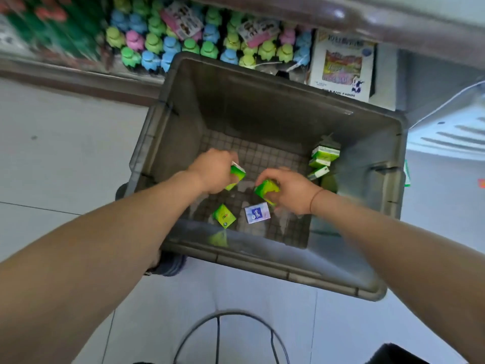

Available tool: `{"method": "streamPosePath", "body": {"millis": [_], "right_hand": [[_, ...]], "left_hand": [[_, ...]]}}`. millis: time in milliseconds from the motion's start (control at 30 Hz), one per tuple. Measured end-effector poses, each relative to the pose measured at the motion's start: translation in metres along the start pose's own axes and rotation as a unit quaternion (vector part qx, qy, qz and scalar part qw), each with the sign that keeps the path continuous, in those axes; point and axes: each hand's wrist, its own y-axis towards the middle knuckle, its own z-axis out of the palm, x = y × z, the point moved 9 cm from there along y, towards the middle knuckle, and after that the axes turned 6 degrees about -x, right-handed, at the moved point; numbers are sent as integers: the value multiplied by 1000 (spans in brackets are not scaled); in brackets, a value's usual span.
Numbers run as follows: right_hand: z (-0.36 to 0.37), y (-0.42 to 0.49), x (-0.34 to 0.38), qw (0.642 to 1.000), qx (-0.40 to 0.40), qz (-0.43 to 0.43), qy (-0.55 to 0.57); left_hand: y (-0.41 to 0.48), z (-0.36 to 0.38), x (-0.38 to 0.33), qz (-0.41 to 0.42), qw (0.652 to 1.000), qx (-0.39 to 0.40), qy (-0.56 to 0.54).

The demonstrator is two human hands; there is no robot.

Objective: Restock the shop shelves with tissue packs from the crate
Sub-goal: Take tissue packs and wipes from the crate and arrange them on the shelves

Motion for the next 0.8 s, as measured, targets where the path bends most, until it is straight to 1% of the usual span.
{"method": "streamPosePath", "body": {"millis": [100,233,300,367,467,533,667,800], "right_hand": [[-43,-23,28,998,-49,-24,16],[-112,-65,57,982,-80,-5,170],[-154,-92,75,977,-94,-18,192],[-201,-124,99,964,-123,-50,232],[-274,-177,131,930,-202,-103,290],[-319,-215,149,902,-252,-144,321],[-398,-287,165,843,-348,-217,349],[-463,-339,166,768,-434,-275,381]], "left_hand": [[-28,-50,-24,6,996,-59,-72],[-71,-129,-64,20,982,-107,-158],[-92,-172,-87,36,970,-126,-206],[-115,-219,-114,68,953,-159,-249],[-149,-291,-160,115,924,-211,-299],[-169,-334,-194,144,910,-240,-306],[-197,-407,-265,205,892,-299,-271],[-217,-471,-339,251,879,-343,-217]]}}
